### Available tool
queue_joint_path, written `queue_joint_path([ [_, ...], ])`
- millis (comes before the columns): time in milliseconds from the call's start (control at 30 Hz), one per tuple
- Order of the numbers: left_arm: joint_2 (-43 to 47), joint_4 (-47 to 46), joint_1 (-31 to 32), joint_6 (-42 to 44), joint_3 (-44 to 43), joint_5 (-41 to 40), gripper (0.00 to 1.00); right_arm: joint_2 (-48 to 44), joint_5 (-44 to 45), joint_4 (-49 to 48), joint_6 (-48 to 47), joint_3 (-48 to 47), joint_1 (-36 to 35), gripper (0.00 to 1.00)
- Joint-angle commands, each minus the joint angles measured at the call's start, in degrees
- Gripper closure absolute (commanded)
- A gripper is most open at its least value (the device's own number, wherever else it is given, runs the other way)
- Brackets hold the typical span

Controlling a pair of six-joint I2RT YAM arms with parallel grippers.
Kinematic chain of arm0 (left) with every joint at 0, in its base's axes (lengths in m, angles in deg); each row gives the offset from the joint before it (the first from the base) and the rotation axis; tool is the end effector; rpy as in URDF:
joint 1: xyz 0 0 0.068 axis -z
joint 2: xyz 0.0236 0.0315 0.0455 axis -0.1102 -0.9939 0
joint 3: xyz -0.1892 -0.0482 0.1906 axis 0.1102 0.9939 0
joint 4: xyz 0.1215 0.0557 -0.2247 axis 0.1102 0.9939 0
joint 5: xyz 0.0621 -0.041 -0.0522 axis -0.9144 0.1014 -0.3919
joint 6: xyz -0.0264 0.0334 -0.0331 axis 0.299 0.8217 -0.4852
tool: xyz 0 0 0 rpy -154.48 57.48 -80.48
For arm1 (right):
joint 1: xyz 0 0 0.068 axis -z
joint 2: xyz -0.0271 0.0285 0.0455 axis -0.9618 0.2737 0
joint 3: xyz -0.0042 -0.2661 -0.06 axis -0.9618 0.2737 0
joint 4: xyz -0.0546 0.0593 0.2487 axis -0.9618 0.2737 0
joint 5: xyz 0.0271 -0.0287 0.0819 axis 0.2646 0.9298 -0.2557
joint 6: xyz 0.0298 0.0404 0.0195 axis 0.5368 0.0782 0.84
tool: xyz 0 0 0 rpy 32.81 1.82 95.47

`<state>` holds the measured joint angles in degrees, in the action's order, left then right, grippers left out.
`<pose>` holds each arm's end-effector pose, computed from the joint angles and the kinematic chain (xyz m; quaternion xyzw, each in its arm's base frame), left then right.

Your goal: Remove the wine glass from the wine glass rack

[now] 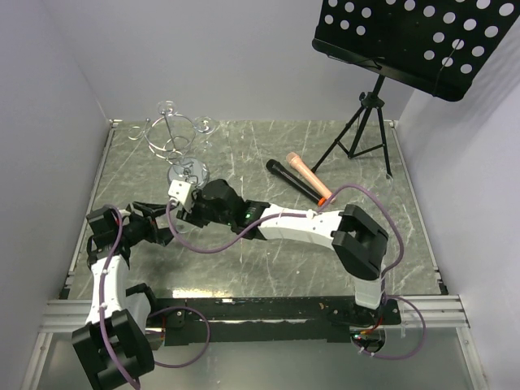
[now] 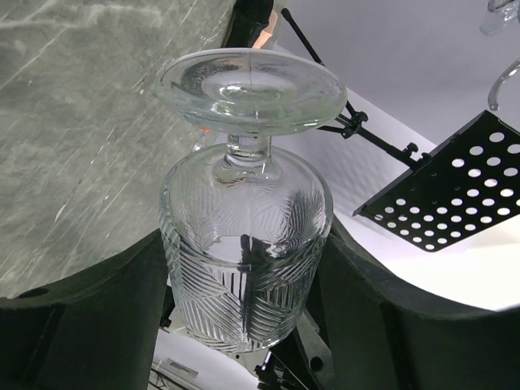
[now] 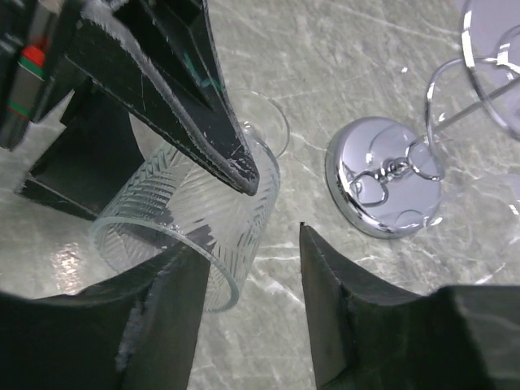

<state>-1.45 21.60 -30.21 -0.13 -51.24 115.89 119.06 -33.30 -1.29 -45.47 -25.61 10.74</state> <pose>0.1588 0.0374 0.1929 -0.4866 0.6560 -0.5609 0.1352 0.1966 0.3968 0.2784 -0.5520 0.5840 0.2401 0.5447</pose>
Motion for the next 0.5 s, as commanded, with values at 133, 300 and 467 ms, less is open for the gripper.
queue_joint_path([
  [133,-1.4,-4.0,0.1,-3.0,-0.1,4.8,0.99,2.5,1.5,-6.1,-2.5,-3.3,-0.4,0.73],
  [300,-2.1,-1.6,0.1,-1.6,-1.0,2.5,0.44,1.4,5.2,-8.3,-2.6,-2.5,-0.4,1.0],
  [467,-3.0,1.9,0.1,2.7,-2.7,-0.8,0.0,-0.8,10.6,-7.8,-2.0,-1.9,0.5,1.0],
])
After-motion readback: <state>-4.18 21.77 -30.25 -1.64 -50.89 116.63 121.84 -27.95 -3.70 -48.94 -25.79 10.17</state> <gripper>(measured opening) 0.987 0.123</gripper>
